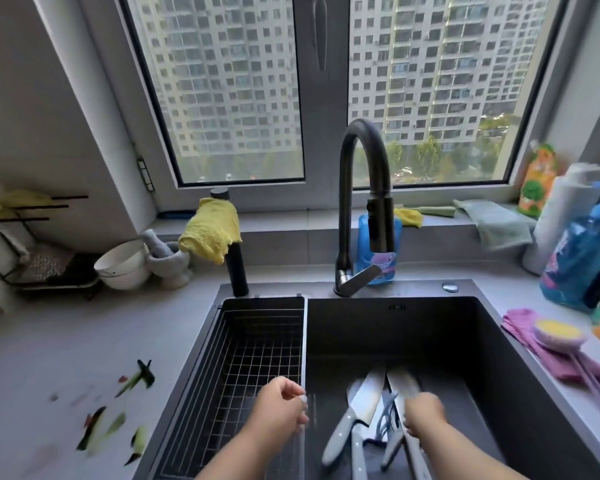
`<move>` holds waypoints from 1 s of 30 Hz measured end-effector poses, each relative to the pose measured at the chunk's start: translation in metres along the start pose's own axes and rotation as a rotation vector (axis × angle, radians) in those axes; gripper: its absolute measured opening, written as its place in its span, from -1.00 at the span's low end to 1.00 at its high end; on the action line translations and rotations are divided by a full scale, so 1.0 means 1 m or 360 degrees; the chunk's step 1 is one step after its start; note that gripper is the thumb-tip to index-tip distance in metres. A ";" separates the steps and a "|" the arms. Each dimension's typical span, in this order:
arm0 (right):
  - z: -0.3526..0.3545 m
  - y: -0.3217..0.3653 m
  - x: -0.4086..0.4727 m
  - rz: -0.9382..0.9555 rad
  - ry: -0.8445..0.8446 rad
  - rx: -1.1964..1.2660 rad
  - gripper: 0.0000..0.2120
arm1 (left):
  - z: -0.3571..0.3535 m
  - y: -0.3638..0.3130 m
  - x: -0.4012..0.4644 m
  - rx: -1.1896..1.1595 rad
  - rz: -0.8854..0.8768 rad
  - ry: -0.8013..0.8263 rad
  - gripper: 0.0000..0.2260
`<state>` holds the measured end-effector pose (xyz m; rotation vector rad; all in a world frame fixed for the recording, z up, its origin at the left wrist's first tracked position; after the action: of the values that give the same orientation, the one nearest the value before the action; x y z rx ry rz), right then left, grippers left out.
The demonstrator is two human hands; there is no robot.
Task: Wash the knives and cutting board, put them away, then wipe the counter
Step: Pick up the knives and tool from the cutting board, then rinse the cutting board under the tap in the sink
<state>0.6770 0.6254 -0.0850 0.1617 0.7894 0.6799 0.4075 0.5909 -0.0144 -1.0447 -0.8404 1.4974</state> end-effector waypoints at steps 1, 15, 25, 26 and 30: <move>0.002 0.012 -0.005 0.0183 -0.0032 -0.0141 -0.67 | 0.006 -0.002 -0.001 0.0008 0.0000 -0.0025 -0.93; -0.020 0.146 -0.151 0.0865 -0.0152 0.0736 -0.93 | 0.139 -0.001 -0.037 -0.0003 0.0011 -0.0478 -0.94; -0.110 0.209 -0.273 0.1193 0.0135 0.0615 -0.73 | 0.250 0.031 -0.100 -0.0195 0.0143 -0.0836 -0.91; -0.121 0.214 -0.286 0.1224 0.0146 0.0580 -0.71 | 0.263 0.037 -0.110 -0.0189 0.0166 -0.0880 -0.91; -0.173 0.228 -0.343 0.1338 0.0244 0.0359 -0.75 | 0.315 0.065 -0.159 -0.0213 0.0213 -0.1116 -0.91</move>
<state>0.2673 0.5711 0.0855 0.6764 0.9420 1.4057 0.0976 0.4314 0.0686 -0.6674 -1.3901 1.9816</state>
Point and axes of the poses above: each hand's wrist, its own x-axis towards the middle knuckle, its own z-axis out of the back of the hand, y = z × x, the point moved 8 cm from there along x, towards the middle knuckle, and after that the axes turned 12 degrees about -z, right-handed, at the moved point
